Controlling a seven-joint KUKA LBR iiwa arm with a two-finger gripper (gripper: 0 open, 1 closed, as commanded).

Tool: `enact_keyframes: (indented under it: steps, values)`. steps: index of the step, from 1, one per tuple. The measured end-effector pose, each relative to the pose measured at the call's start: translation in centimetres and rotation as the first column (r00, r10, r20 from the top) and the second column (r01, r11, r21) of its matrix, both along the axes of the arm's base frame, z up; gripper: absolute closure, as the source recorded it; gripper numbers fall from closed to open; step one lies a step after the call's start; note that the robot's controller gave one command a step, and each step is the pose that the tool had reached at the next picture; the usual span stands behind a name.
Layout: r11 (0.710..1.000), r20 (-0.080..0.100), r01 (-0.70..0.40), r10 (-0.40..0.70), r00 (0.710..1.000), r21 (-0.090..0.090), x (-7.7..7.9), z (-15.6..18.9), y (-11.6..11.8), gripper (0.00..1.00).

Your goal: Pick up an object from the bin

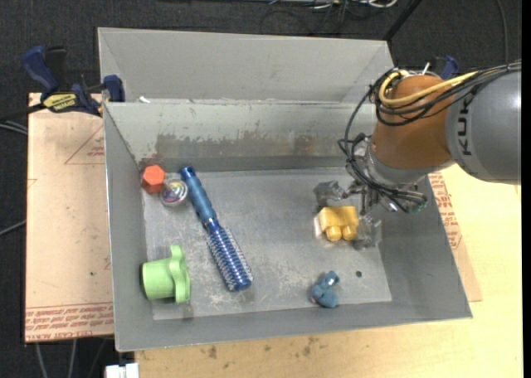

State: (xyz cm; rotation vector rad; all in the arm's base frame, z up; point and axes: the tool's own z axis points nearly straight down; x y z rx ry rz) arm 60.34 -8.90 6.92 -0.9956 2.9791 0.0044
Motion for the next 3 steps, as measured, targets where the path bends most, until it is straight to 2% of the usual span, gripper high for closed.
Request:
enact_keyframes:
  steps: [1, 2, 3]
  values:
    - [1.0, 0.004, 0.0, 0.0, 1.0, -0.001, 0.1, 0.2, -0.1, 1.0]
    - [0.999, 0.01, -0.034, 0.034, 0.999, -0.005, -3.9, 12.6, -2.2, 1.0]
    - [0.978, 0.008, -0.209, 0.209, 0.978, -0.005, -3.9, 20.0, -4.6, 1.0]
